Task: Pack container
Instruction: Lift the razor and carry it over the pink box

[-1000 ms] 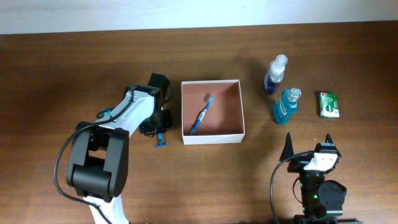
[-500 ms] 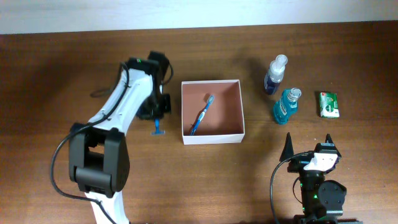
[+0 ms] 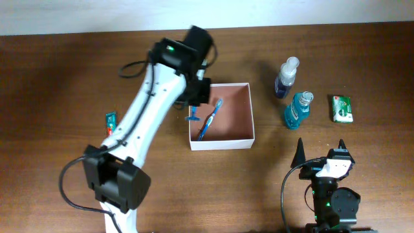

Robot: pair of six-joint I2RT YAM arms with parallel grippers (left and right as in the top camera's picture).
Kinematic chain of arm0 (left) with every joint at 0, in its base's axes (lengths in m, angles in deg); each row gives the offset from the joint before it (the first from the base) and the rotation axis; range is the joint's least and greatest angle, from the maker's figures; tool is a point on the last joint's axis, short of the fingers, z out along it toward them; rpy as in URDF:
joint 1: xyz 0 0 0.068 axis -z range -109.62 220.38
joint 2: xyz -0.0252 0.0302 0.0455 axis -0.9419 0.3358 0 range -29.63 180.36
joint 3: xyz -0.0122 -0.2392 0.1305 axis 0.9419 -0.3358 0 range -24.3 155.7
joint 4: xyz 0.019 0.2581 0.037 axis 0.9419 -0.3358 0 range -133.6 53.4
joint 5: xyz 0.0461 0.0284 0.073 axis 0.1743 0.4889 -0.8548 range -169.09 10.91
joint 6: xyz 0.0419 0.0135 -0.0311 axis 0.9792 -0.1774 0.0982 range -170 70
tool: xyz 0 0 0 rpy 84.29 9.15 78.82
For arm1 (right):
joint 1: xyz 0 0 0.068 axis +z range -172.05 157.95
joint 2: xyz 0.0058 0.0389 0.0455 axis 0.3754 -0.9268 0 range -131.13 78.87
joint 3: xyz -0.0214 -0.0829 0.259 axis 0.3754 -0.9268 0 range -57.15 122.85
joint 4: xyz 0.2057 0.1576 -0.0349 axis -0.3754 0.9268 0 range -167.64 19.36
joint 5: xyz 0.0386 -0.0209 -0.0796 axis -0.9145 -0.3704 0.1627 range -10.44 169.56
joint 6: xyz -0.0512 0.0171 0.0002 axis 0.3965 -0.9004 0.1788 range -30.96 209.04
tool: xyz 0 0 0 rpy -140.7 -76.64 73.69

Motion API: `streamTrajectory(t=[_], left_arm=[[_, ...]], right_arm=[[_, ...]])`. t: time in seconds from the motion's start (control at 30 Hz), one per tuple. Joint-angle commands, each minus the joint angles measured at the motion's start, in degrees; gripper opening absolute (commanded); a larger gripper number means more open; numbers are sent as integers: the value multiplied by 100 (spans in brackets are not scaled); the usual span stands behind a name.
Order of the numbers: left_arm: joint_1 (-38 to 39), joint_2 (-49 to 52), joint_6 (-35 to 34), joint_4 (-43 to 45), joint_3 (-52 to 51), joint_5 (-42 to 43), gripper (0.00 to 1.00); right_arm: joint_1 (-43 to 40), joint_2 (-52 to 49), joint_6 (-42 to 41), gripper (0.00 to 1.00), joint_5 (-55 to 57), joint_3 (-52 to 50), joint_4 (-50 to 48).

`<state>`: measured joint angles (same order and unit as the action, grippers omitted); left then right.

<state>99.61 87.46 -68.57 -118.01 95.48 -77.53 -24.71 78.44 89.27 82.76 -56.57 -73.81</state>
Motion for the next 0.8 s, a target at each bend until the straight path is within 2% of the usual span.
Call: streamTrajectory(t=[0.0, 0.27, 0.77], left_arm=[[289, 7, 175, 306, 85, -306, 5], [400, 166, 881, 949, 57, -461, 7], [400, 1213, 1204, 1091, 57, -461, 7]], right_arm=[[39, 11, -28, 98, 92, -26, 44], [39, 11, -28, 98, 92, -26, 44], [39, 11, -28, 98, 90, -26, 44]])
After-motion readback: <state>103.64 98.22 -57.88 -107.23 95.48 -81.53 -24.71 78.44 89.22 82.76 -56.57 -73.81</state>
